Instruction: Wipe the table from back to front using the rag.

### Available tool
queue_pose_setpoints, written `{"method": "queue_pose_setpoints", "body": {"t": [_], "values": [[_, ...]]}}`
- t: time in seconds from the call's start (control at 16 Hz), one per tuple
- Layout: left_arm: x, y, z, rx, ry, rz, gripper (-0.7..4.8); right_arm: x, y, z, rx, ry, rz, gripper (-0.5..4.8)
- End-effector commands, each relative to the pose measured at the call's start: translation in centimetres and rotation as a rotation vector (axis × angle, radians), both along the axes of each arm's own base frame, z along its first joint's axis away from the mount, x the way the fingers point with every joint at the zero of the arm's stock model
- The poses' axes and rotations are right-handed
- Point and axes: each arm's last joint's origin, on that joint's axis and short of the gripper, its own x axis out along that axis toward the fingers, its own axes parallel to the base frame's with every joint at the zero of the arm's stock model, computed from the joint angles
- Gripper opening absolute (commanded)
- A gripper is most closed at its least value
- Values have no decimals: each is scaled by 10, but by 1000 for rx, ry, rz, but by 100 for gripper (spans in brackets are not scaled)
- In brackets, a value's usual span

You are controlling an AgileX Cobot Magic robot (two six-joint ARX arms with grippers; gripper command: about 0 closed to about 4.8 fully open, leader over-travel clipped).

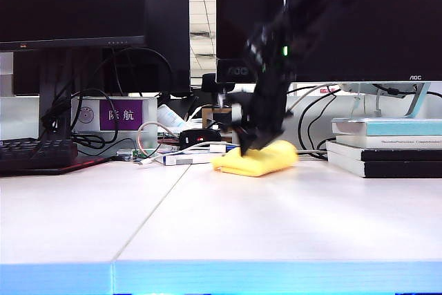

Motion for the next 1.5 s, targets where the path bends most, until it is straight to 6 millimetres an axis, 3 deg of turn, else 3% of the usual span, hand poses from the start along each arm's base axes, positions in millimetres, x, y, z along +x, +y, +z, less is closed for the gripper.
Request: {"method": "queue_pose_setpoints", "body": {"t": [0.06,0.12,0.19,0.37,0.5,0.56,0.62,0.69,0.75,0.81,1.06,1.25,1.37,1.44,1.5], "values": [[0,0,4,-10,-24,4,-6,-25,-3,56,10,-2,14,270],[0,0,4,-7,-27,15,-6,-31,-5,67,10,5,17,85],[0,0,4,-6,-27,16,-6,-35,-6,74,22,19,31,4],[0,0,4,-6,-28,17,-6,-48,-9,97,92,38,90,1],[0,0,4,-7,-28,17,-6,-57,-9,112,141,42,103,317],[0,0,4,-6,-27,17,-6,-63,-11,119,148,58,106,297],[0,0,4,-5,-27,17,-6,-75,-15,133,164,85,124,17],[3,0,4,25,-70,48,-6,-84,-17,145,252,126,147,64],[3,0,4,35,-84,42,-6,-88,-17,148,264,141,160,4],[7,-2,2,57,-98,60,-6,-91,-18,152,283,150,174,-5],[40,-19,-16,176,-142,41,-6,-100,-22,168,321,131,150,-5],[74,-31,-32,172,-151,73,8,-103,-23,176,328,112,154,3],[105,-39,-46,122,-170,48,263,-104,-23,175,327,117,154,151],[116,-40,-51,113,-187,38,316,-104,-23,175,333,122,160,150],[131,-44,-61,100,-205,-15,321,-105,-22,176,375,140,203,143]]}}
